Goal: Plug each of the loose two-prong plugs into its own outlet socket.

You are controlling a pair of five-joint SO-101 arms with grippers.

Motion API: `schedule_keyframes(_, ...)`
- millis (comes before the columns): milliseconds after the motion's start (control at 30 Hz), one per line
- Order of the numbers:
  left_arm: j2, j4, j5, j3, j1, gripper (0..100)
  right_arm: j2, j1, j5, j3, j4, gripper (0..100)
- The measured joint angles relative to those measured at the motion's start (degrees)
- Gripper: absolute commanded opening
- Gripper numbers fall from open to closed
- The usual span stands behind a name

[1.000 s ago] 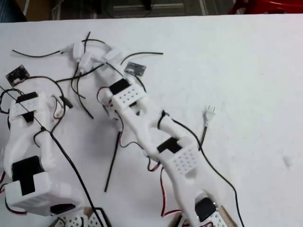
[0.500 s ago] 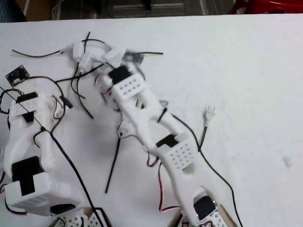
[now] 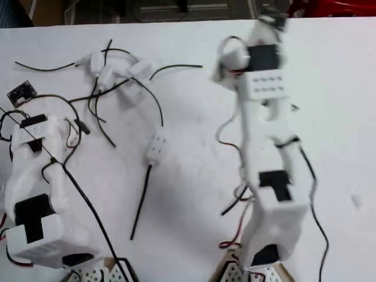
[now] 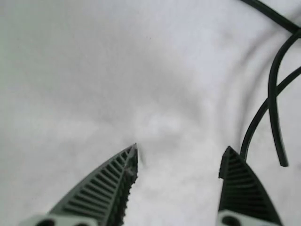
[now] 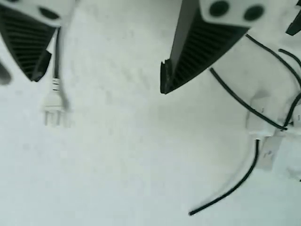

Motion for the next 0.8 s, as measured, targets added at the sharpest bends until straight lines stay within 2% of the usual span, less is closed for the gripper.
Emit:
schedule_keyframes(200, 0.00, 0.00, 0.00, 0.00, 0.26, 28, -9.49, 7.38, 9.23, 22.07, -0.88, 35.8)
schedule_keyframes(400, 0.00, 0.00, 0.00, 0.00, 0.26, 28, -8.53, 11.52, 15.91, 36.40, -13.54, 35.8)
schedule_keyframes(633, 0.00, 0.00, 0.00, 0.00, 0.26, 28, 2.64, 11.52, 22.42, 38.24, -21.80, 35.0)
schedule_keyframes(800, 0.00, 0.00, 0.00, 0.00, 0.26, 28, 12.04, 11.60, 23.56, 34.29, -21.98, 25.8)
